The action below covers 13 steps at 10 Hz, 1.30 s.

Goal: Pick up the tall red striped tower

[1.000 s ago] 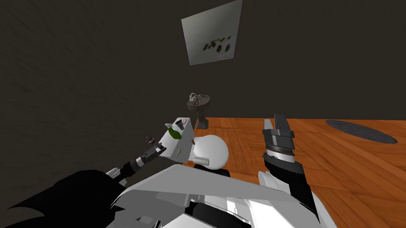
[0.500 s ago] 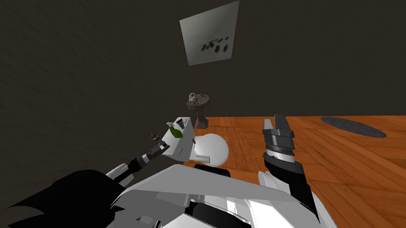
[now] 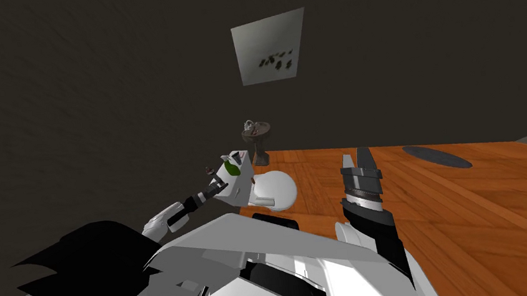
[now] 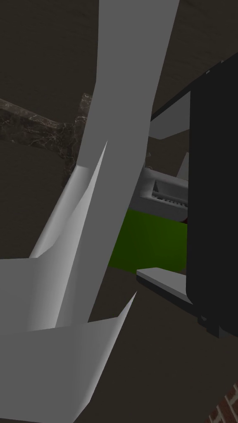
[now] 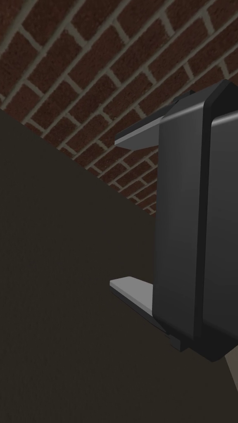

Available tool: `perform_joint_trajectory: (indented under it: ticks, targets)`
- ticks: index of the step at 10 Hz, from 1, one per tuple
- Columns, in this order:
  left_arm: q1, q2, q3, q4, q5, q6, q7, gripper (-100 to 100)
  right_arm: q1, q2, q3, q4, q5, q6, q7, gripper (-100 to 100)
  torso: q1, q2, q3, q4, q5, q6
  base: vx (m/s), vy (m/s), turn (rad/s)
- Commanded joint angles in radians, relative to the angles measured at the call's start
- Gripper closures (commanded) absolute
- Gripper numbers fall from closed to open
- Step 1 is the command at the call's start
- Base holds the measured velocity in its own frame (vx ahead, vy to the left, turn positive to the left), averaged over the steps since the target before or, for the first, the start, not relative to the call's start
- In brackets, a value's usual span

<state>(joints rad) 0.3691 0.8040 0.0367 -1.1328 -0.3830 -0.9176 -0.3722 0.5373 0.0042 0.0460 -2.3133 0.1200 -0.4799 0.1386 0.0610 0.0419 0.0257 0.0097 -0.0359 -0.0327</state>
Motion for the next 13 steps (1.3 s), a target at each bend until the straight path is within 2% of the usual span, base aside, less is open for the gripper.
perform_joint_trajectory:
  ticks: [1,2,4,5,7,8,9,11,12,13]
  targets:
    - [-0.013,-0.008,-0.007,0.003,-0.005,0.049,-0.002,-100,0.000,0.000,0.000,0.000,0.000,0.000,0.000,0,0.000,0.000,0.000,0.000,0.000,0.000,-0.049,0.027,-0.010]
    - [-0.062,-0.024,-0.046,-0.013,-0.028,0.077,0.025,-100,0.000,0.000,0.000,0.000,0.000,0.000,0.000,0,0.000,-0.003,-0.002,-0.002,0.001,-0.002,-0.129,0.074,-0.060]
    - [-0.074,-0.024,-0.046,-0.013,-0.028,0.138,0.025,-100,0.000,0.000,0.000,0.000,0.000,0.000,0.000,0,0.003,-0.004,-0.004,-0.004,0.006,0.003,-0.076,0.052,-0.073]
    - [-0.122,-0.039,-0.084,-0.029,-0.051,0.166,0.052,-100,0.000,0.000,0.000,0.000,0.000,0.000,0.000,0,0.002,-0.009,-0.007,-0.005,0.006,0.002,-0.093,0.058,-0.111]
    - [-0.135,-0.039,-0.084,-0.029,-0.051,0.223,0.052,-100,0.000,0.000,0.000,0.000,0.000,0.000,0.000,0,0.003,-0.010,-0.008,-0.007,0.009,0.006,-0.089,0.045,-0.045]
    - [-0.135,-0.039,-0.084,-0.029,-0.051,0.233,0.052,-100,0.000,0.000,0.000,0.000,0.000,0.000,0.000,0,0.002,-0.013,-0.010,-0.007,0.009,0.005,-0.006,0.001,0.011]
    - [-0.183,-0.055,-0.123,-0.045,-0.074,0.273,0.079,-100,0.000,0.000,0.000,0.000,0.000,0.000,0.000,0,0.001,-0.016,-0.012,-0.008,0.009,0.005,-0.083,0.055,-0.117]
    - [-0.195,-0.055,-0.123,-0.045,-0.074,0.325,0.079,-100,0.000,0.000,0.000,0.000,0.000,0.000,0.000,0,0.004,-0.014,-0.011,-0.008,0.011,0.007,-0.086,0.051,-0.061]
    - [-0.248,-0.070,-0.162,-0.061,-0.097,0.353,0.106,-100,0.000,0.000,0.000,0.000,0.000,0.000,0.000,0,0.003,-0.016,-0.012,-0.009,0.011,0.007,-0.113,0.045,-0.092]
    - [-0.256,-0.070,-0.162,-0.061,-0.097,0.375,0.106,-100,0.000,0.000,0.000,0.000,0.000,0.000,0.000,0,0.003,-0.014,-0.012,-0.009,0.011,0.008,-0.118,0.058,-0.095]
